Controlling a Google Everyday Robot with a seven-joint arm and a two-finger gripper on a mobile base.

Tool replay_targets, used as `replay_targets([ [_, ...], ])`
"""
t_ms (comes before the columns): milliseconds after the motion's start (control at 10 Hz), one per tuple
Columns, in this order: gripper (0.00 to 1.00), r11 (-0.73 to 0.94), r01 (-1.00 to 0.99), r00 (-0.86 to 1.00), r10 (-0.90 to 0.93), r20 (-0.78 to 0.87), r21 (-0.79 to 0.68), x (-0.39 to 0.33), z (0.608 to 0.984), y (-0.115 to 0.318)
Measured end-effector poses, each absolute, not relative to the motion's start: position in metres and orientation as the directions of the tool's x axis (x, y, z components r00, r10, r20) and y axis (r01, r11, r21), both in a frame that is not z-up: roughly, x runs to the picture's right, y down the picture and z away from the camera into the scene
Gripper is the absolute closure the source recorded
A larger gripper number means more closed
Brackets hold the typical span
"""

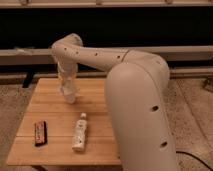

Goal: Place the white sponge in the ceramic bowl

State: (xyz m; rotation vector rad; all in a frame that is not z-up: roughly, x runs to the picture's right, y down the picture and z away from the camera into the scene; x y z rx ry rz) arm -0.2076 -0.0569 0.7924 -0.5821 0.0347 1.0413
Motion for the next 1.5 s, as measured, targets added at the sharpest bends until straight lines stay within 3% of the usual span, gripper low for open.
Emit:
replay_targets([
  [1500,0.98,0.144,-0.958,0.221,0.921,-0.322,-0.246,-0.052,0.731,-0.027],
])
